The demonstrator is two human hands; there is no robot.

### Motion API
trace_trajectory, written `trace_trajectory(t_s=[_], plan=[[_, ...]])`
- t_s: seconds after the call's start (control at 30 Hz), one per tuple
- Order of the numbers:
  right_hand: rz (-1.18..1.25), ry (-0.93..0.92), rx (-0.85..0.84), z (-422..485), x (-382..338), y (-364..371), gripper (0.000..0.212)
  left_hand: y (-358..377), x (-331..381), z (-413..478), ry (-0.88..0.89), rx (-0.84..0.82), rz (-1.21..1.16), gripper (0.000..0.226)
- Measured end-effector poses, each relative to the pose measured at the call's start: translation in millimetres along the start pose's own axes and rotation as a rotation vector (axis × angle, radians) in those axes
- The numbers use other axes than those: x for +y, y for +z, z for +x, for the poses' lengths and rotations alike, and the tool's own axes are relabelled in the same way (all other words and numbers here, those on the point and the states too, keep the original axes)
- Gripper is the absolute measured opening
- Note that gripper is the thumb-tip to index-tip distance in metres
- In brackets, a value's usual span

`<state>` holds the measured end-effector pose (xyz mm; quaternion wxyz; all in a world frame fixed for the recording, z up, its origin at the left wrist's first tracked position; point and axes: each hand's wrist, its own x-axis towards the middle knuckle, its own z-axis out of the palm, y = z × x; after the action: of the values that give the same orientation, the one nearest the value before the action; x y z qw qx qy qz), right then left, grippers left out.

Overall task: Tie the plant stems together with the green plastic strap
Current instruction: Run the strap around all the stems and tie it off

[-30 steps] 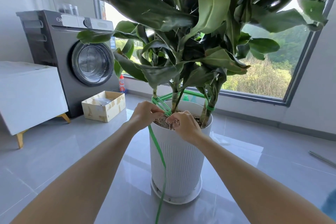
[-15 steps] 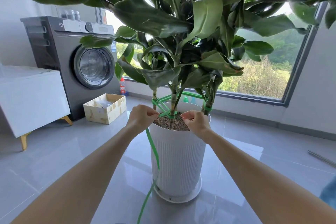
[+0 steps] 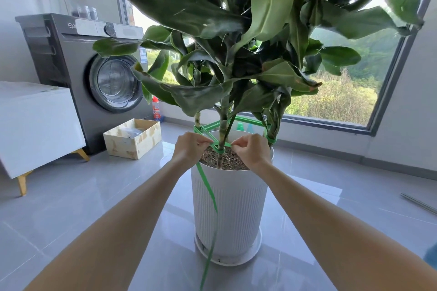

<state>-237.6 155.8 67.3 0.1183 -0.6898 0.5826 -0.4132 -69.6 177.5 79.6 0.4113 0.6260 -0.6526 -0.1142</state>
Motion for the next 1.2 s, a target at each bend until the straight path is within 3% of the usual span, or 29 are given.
trace_trajectory(t_s=[0.4,0.47,0.53,0.63,1.2], plan=[[0.044,-0.04,-0.136,-8,3,1,0.009,3,-3,3,0.055,0.033,0.05,0.017],[0.043,-0.015,-0.156,-7,5,2,0.024,2,-4,4,0.065,0.024,0.051,0.018],[0.046,0.006,-0.176,-6,7,1,0.024,2,-5,5,0.074,0.016,0.058,0.018],[0.07,-0.015,-0.151,-3,6,-2,0.008,2,-5,6,0.083,0.02,0.06,0.017],[0.073,-0.045,-0.049,-6,4,15,0.026,5,-3,12,0.114,0.081,0.049,0.019]])
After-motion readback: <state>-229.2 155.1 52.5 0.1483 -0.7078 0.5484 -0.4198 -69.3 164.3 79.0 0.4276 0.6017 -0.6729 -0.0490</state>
